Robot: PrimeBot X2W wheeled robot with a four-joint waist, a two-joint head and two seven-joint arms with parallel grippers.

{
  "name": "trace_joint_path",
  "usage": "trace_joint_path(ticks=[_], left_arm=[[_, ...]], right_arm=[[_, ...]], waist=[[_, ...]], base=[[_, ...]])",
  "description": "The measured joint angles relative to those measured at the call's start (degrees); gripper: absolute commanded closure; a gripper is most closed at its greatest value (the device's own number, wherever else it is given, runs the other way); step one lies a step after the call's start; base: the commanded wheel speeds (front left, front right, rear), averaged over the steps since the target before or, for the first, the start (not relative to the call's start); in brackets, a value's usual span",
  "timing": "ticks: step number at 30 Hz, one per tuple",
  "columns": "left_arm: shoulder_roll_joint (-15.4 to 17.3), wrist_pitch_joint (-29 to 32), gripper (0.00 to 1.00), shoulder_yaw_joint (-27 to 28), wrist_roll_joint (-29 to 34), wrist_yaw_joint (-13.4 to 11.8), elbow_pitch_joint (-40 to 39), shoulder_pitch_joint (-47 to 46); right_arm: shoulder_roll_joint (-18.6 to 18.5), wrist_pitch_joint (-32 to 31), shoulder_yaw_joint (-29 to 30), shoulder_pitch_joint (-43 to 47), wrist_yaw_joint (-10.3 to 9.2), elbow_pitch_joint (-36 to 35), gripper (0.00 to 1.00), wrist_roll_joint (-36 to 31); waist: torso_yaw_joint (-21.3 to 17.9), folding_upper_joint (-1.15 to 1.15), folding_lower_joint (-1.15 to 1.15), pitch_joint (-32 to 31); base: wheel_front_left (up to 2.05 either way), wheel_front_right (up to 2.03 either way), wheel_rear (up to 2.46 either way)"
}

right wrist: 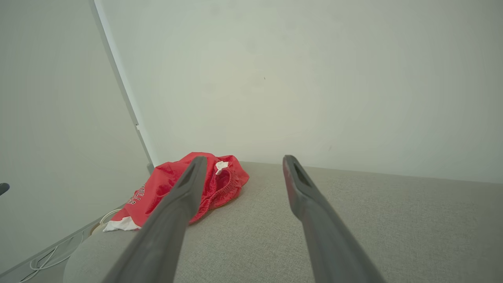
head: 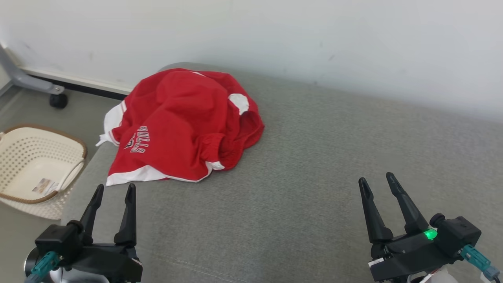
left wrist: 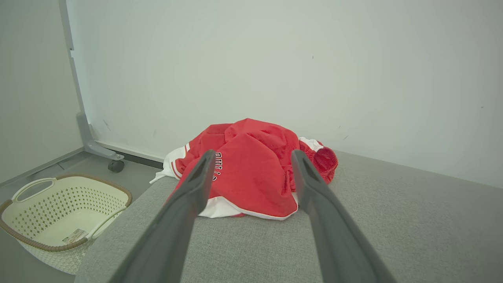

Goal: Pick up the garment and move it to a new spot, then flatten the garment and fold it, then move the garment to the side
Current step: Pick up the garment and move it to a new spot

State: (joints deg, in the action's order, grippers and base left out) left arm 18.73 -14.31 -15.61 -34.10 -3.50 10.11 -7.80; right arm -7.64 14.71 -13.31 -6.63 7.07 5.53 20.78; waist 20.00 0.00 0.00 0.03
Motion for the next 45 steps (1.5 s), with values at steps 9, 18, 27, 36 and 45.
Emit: trace_joint_path(ticks=[9, 18, 27, 36, 45], left_arm=[[0.45, 0.0, 0.0, 2.23, 0.1, 0.04, -0.07, 1.55], [1.78, 0.0, 0.0, 3.52, 0.42, 1.71, -1.12, 1.11], [5.27, 1.38, 0.0, 6.0, -2.22, 6.2, 2.5, -8.29], [8.18, 7.48, 0.0, 8.1, -9.69, 9.69, 10.47, -19.84], [12.04, 14.7, 0.0, 9.55, -16.85, 10.66, 18.94, -29.77]], right_arm=[[0.05, 0.0, -2.13, -1.2, 0.0, 0.65, 0.0, 0.45], [0.05, 0.0, -3.36, -1.59, 0.0, 0.46, 0.0, 0.45], [0.63, 0.0, -4.69, -4.67, 0.0, -0.05, 0.0, -0.25], [1.35, 0.0, -5.76, -9.59, 0.0, -0.03, 0.0, -2.26], [1.79, 0.0, -6.15, -13.23, 0.0, 0.41, 0.0, -3.18]], waist=[[3.4, 0.0, 0.0, -0.46], [2.87, 0.0, 0.0, 0.94], [0.97, 0.0, 0.0, 4.78], [-3.71, 0.0, 0.01, 10.38], [-8.94, 0.01, 0.01, 14.81]], base=[[0.0, 0.0, 0.0], [0.0, 0.0, 0.0], [0.0, 0.0, 0.0], [0.0, 0.0, 0.0], [0.0, 0.0, 0.0]])
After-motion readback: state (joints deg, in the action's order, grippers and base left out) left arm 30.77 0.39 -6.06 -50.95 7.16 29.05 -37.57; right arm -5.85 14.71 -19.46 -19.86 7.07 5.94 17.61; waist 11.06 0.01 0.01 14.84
